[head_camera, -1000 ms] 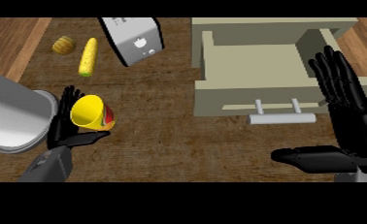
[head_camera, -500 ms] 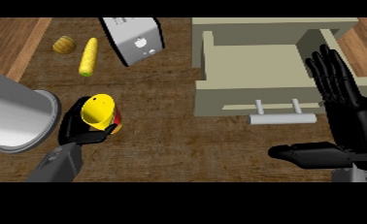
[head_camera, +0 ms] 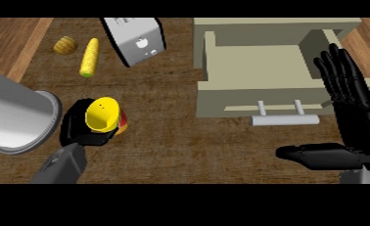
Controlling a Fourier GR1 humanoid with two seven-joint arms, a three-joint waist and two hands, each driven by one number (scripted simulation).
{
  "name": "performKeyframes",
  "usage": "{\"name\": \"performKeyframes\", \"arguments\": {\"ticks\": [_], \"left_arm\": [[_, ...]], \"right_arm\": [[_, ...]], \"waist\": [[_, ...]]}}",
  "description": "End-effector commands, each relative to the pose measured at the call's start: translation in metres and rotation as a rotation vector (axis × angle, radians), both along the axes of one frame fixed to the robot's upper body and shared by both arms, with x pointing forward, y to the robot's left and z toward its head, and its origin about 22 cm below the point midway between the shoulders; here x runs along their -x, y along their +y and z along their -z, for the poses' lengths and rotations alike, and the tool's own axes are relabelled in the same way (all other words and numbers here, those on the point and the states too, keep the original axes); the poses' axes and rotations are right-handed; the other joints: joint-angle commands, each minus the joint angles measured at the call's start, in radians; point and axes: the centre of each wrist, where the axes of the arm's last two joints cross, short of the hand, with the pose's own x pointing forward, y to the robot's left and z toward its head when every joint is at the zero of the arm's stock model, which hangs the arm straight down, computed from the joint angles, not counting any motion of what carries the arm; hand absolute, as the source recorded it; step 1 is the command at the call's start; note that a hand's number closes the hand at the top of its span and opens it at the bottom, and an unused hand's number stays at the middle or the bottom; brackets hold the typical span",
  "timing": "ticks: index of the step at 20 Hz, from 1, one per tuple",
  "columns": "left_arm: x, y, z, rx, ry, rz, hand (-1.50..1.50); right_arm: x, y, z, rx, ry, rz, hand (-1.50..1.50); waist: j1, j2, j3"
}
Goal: Pick up the cup, place it into the drawer and close the drawer
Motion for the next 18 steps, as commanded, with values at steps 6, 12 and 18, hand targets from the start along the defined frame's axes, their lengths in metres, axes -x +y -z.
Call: {"name": "performKeyframes", "arguments": {"ticks": [6, 12, 18], "left_arm": [[-0.013, -0.015, -0.007, 0.024, -0.248, -0.018, 1.50], [-0.052, -0.016, -0.049, -0.001, -0.349, 0.071, 1.50], [-0.085, -0.063, -0.100, -0.076, -0.391, 0.170, 1.50]], "right_arm": [[-0.002, -0.002, 0.005, -0.006, 0.007, -0.002, -1.50], [0.003, -0.009, 0.008, -0.013, 0.014, 0.021, -1.50], [0.006, -0.011, -0.013, -0.006, 0.016, 0.037, -1.50]], "waist": [[-0.003, 0.000, 0.000], [0.011, -0.008, 0.003], [0.032, -0.017, 0.004]]}}
